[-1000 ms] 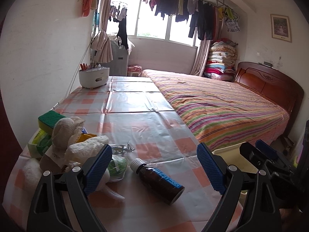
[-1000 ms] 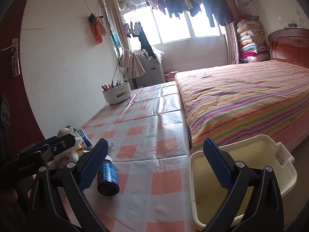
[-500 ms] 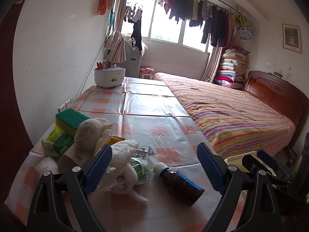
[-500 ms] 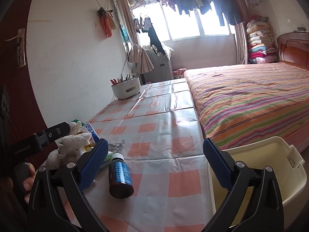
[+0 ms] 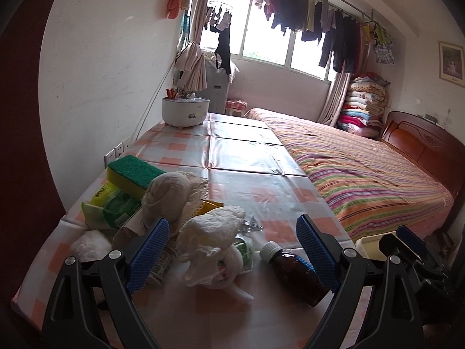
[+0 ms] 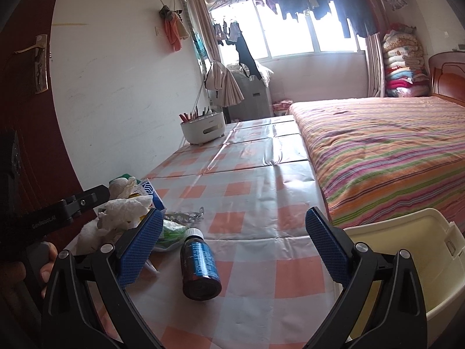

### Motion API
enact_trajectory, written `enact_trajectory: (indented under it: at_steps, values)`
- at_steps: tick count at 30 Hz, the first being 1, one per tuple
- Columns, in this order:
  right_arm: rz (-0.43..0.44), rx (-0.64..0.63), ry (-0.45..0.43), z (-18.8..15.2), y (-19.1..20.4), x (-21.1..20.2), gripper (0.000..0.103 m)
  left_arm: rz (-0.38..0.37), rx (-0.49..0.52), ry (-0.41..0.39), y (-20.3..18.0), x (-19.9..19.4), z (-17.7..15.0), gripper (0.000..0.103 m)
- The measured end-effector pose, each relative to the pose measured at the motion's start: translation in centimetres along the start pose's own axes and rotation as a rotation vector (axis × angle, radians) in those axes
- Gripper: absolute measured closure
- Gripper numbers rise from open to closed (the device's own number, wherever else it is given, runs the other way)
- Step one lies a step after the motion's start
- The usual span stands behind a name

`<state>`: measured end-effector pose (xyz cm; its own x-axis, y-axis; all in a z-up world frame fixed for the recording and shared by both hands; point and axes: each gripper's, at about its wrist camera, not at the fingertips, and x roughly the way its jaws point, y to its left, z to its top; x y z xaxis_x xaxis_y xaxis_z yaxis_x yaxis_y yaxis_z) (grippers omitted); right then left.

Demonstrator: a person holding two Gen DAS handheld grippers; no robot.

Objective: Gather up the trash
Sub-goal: 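Grasp the brown medicine bottle with the right tool while the left tool grasps the white plush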

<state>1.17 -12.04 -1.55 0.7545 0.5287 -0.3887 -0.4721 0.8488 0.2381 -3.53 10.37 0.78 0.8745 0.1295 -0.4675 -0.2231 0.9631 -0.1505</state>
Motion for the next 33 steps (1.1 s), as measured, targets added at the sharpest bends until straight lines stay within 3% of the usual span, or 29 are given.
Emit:
enact_trajectory:
  at_steps: [16,24,28,33]
  values:
    - [0.058,-0.049,0.071,-0.6,2.5,2.0,0.006,0.060,-0.035,0.013,2.9,0.1,-0.2,0.016]
    - [0.120,-0.129,0.253,-1.4,4.5,5.5,0.006,0.157,-0.052,0.001,6.0,-0.7,-0.8,0.016]
    - [0.093,-0.259,0.365,-1.9,6.3,8.1,0.006,0.219,-0.070,-0.006,8.3,-1.3,-1.2,0.016]
    - [0.107,-0.295,0.473,-2.4,6.7,10.5,0.006,0.241,-0.107,0.003,10.7,-2.0,-1.5,0.016]
